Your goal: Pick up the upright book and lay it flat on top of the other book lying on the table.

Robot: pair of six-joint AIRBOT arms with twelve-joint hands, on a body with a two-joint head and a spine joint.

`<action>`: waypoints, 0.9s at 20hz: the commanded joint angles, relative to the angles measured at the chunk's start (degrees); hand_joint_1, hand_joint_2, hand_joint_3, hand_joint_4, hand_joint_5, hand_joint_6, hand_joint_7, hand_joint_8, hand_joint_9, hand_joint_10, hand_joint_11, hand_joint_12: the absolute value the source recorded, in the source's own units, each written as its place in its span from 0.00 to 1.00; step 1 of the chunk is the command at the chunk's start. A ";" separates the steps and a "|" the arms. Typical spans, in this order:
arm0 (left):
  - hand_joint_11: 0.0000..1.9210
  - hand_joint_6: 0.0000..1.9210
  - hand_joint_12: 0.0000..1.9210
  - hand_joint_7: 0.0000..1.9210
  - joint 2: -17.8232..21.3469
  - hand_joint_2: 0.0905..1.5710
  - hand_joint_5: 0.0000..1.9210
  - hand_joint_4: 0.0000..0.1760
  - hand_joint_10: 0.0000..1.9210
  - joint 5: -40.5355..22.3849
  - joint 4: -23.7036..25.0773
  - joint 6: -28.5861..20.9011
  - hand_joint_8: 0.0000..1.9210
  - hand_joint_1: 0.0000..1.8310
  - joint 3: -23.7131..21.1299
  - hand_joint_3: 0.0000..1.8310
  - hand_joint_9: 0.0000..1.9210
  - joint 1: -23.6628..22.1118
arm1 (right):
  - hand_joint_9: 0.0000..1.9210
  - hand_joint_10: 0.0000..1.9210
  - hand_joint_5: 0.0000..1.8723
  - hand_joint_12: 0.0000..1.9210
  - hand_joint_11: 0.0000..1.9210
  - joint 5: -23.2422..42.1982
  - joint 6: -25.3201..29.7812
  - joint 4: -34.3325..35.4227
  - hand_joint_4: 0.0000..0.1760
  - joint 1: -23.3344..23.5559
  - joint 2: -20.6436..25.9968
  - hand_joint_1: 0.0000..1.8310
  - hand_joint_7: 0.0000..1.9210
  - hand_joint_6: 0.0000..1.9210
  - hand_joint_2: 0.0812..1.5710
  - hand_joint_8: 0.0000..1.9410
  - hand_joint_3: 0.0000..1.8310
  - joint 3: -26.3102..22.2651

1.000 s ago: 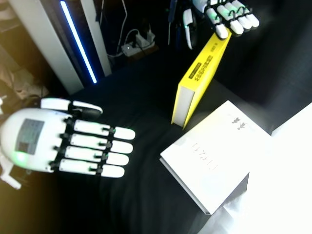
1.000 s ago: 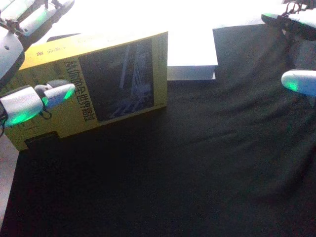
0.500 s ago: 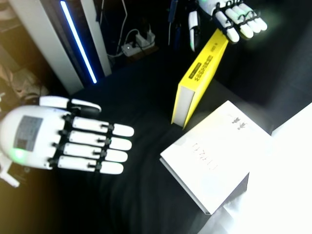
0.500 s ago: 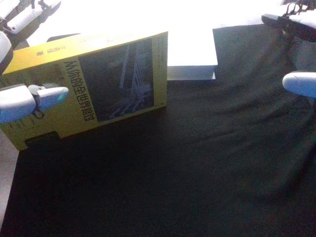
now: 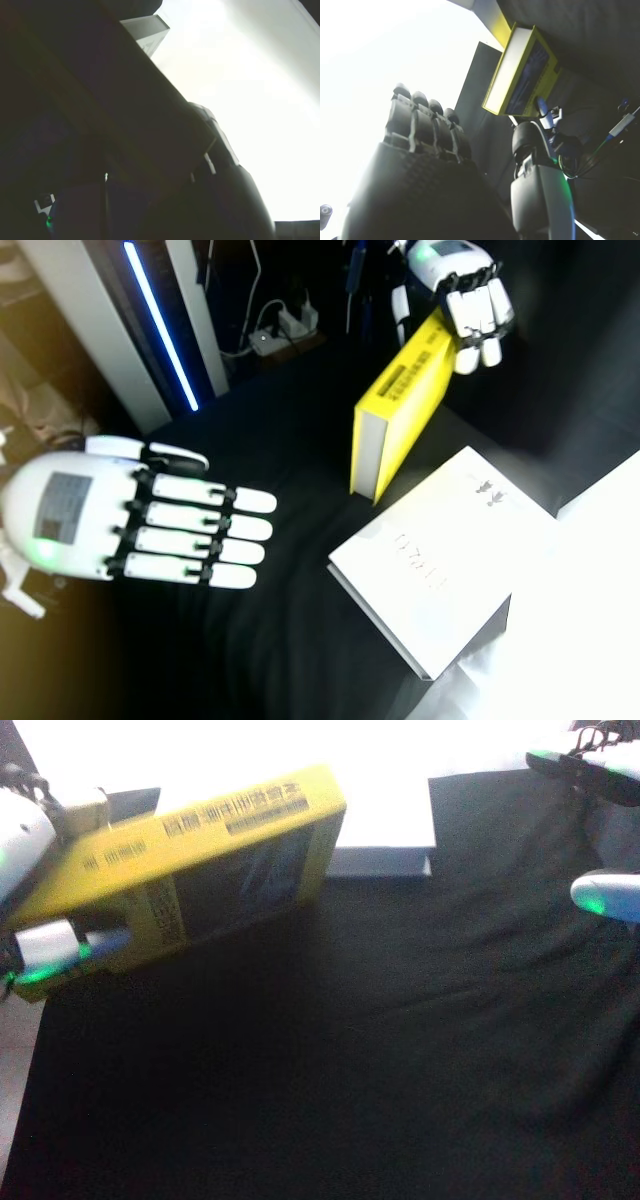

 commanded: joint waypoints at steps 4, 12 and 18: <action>0.76 1.00 1.00 0.65 5.07 0.74 0.54 0.00 1.00 -18.74 7.42 -0.53 1.00 0.68 -5.29 0.00 0.72 3.21 | 0.00 0.00 0.00 0.00 0.00 7.53 1.04 2.16 0.00 0.80 0.50 0.28 0.00 0.00 0.82 0.00 0.02 -0.03; 0.84 1.00 1.00 0.74 7.84 0.74 0.55 0.00 1.00 -27.38 16.64 -0.44 1.00 0.66 -8.59 0.00 0.82 4.22 | 0.00 0.00 0.00 0.00 0.00 13.16 3.18 -0.20 0.00 2.04 0.50 0.20 0.00 0.00 0.82 0.00 0.01 -0.80; 0.84 1.00 1.00 0.73 3.67 0.75 0.59 0.00 1.00 -17.25 15.54 0.53 1.00 0.70 -4.16 0.00 0.83 -3.18 | 0.00 0.00 0.00 0.00 0.00 13.24 3.16 -7.16 0.14 11.82 -2.45 0.22 0.00 0.00 0.74 0.00 0.00 -0.23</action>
